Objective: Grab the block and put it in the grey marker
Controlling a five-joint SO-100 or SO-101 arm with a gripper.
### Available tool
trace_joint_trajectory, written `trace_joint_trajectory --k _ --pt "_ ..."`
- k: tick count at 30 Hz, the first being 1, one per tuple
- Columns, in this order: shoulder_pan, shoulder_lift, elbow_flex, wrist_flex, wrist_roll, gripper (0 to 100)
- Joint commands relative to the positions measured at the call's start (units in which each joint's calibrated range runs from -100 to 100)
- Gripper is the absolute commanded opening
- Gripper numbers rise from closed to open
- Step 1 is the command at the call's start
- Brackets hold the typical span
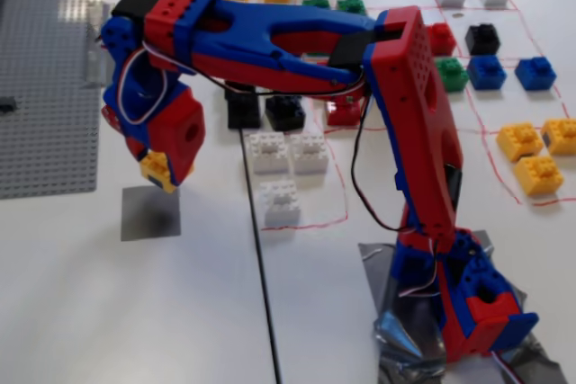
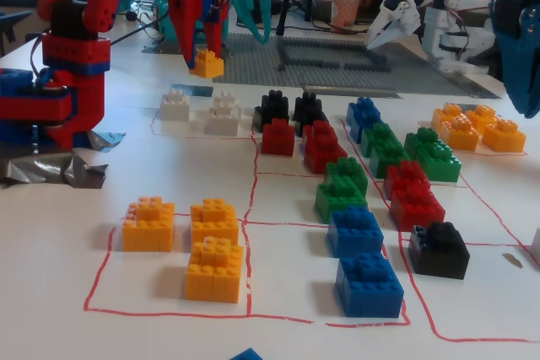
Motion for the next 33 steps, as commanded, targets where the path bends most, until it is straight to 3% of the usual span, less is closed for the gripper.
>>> trace_joint_trajectory --k 1,8,19,26,33 --pt "-1.79 -0.43 -6.99 -0.21 -0.59 0" --pt "-4.14 6.26 -15.44 1.90 -0.78 0" --pt "-3.65 7.49 -15.44 4.66 1.81 0" --pt "-2.87 7.49 -14.80 6.69 2.54 27" --pt "-2.28 7.33 -15.99 7.90 2.44 36"
